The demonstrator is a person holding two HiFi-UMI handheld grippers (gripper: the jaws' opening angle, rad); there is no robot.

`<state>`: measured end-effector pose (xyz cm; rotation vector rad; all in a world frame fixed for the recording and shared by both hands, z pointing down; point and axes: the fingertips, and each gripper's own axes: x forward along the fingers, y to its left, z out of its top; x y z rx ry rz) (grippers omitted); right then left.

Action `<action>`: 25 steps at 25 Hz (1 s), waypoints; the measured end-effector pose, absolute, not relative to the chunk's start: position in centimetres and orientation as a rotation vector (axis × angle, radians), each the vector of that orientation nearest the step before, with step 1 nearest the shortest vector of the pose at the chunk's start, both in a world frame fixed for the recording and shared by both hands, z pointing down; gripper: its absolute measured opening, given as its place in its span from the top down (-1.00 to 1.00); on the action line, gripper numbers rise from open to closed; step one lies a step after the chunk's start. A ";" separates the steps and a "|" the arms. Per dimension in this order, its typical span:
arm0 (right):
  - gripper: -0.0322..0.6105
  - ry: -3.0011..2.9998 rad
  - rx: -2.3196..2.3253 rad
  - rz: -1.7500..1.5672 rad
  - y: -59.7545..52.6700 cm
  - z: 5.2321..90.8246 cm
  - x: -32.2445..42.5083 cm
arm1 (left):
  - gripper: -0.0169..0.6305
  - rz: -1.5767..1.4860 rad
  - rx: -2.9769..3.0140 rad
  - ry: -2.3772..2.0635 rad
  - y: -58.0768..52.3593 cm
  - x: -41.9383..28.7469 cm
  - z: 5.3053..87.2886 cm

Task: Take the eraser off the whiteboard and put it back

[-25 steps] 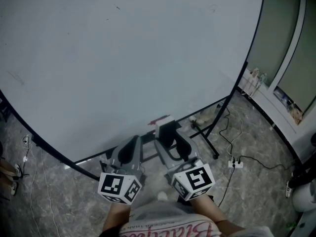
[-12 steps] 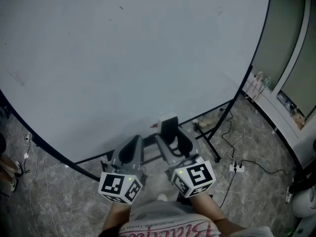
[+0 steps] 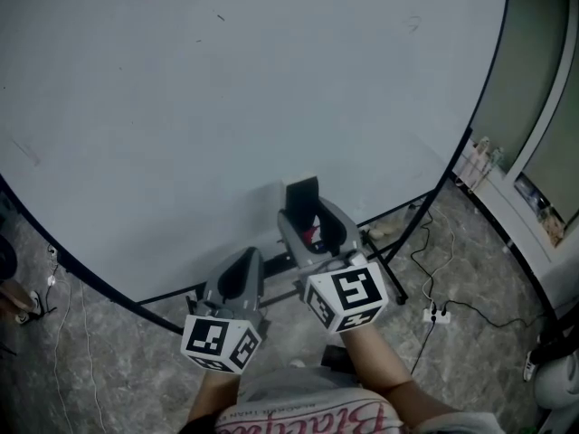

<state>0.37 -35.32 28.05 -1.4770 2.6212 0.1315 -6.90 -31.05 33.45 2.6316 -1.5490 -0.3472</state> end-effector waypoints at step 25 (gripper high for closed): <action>0.15 2.588 -1.609 0.327 -42.5 25.8 -1.9 | 0.95 -0.341 2.609 -1.626 -33.8 -8.3 32.8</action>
